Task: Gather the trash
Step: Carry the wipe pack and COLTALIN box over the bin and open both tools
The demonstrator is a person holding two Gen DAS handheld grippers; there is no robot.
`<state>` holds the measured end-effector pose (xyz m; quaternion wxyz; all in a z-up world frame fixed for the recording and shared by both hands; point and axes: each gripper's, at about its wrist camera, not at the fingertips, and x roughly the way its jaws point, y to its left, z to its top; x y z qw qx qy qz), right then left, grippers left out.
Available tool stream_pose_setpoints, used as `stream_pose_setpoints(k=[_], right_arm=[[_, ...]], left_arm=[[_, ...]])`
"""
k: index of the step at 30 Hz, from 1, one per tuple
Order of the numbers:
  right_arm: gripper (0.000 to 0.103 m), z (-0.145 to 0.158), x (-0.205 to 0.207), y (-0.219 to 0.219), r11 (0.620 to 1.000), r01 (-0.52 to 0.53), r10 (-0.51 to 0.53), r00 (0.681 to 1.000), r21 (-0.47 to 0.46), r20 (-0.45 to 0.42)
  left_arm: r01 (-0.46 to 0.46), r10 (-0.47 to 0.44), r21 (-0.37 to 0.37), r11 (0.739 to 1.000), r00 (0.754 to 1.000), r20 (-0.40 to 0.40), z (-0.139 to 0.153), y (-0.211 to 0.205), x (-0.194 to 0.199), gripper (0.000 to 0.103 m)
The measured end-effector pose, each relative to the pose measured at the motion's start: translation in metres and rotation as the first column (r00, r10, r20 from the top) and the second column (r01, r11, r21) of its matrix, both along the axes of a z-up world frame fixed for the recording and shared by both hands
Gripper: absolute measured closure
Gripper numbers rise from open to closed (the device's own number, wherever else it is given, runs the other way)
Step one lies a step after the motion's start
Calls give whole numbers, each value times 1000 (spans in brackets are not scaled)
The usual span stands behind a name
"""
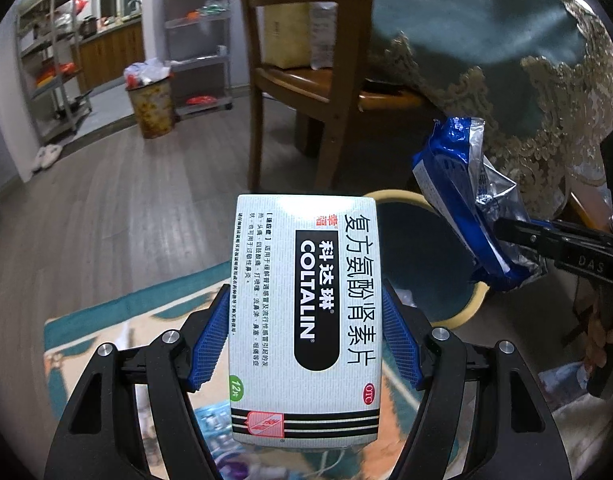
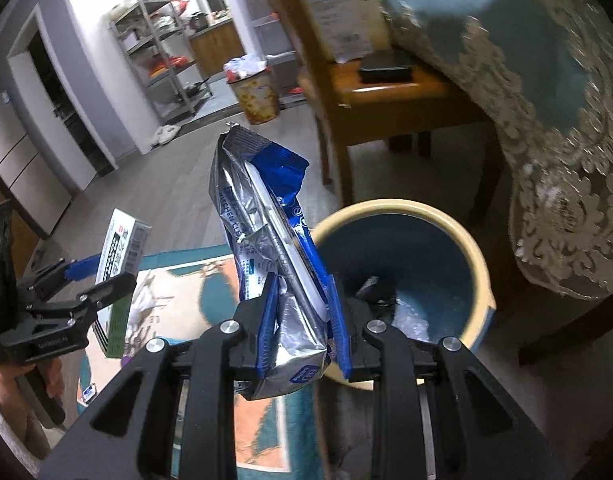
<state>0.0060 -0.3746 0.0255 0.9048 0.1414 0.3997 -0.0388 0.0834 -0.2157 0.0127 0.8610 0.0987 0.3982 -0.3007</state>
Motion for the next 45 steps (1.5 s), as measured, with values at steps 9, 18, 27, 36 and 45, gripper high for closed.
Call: stream_pose_setpoints(k=[9,18,27,36,45], right_arm=[[78,-36,0,-61,995,96,-93,992,27,-86],[78,-70,-2,-91,980,154,-134,978,125,-160],[77,-86,1,-91,979,171,-143,965,112,-220],[61,-75,0,-91,980,180,-163,970,87,-179],[51,-62,5,-76,987,153,-143,977,52,-157]], left_arm=[[80,-79,22,997,996,-31,-29,-67,-2,31],[131,-127,49,990,990,-63,-67,-113,-3,31],[136,-126,110,985,988,-91,-102,-140,2,31],[106,-102,83,991,993,-53,-88,-133,5,22],[68,-68,68,995,998,-15,-63,-94,3,19]])
